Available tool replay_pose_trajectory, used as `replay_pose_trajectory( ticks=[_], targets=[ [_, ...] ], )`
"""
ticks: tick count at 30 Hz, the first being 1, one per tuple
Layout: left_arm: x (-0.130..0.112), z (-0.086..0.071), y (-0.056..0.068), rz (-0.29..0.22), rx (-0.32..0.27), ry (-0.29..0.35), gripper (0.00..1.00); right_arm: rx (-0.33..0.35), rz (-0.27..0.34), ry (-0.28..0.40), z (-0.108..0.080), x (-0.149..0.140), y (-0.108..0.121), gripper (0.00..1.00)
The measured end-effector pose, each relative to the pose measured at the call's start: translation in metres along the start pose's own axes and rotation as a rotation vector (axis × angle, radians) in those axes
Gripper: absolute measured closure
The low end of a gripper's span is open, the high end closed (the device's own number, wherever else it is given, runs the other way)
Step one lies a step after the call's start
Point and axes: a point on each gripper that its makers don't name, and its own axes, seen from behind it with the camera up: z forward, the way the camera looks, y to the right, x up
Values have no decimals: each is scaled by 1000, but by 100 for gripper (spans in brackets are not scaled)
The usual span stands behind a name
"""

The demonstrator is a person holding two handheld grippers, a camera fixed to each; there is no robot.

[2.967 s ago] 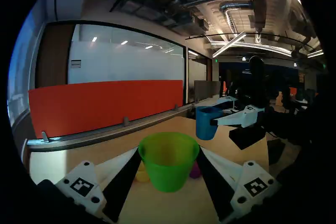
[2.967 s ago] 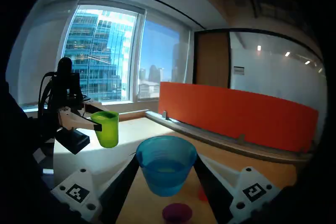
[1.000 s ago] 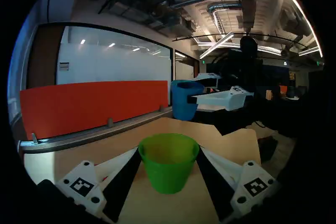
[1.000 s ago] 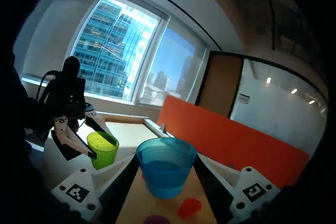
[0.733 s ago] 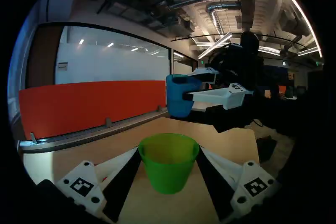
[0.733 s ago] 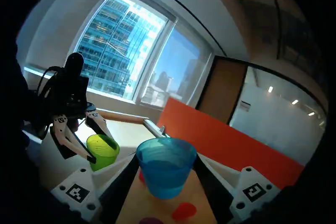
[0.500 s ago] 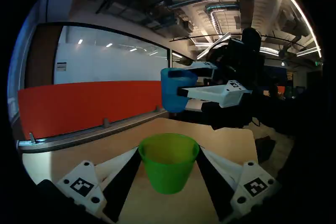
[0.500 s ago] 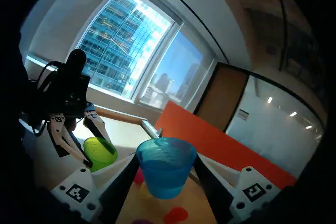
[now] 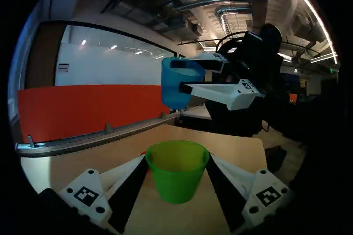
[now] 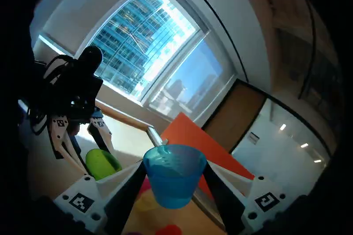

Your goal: Pour water

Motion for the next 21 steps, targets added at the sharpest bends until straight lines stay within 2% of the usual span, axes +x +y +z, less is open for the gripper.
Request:
replay_pose_trajectory(
  ticks=[21],
  targets=[
    [-1,0,10,6,-19,2,12,-9,-211,-16,17,14,8,9]
  ],
)
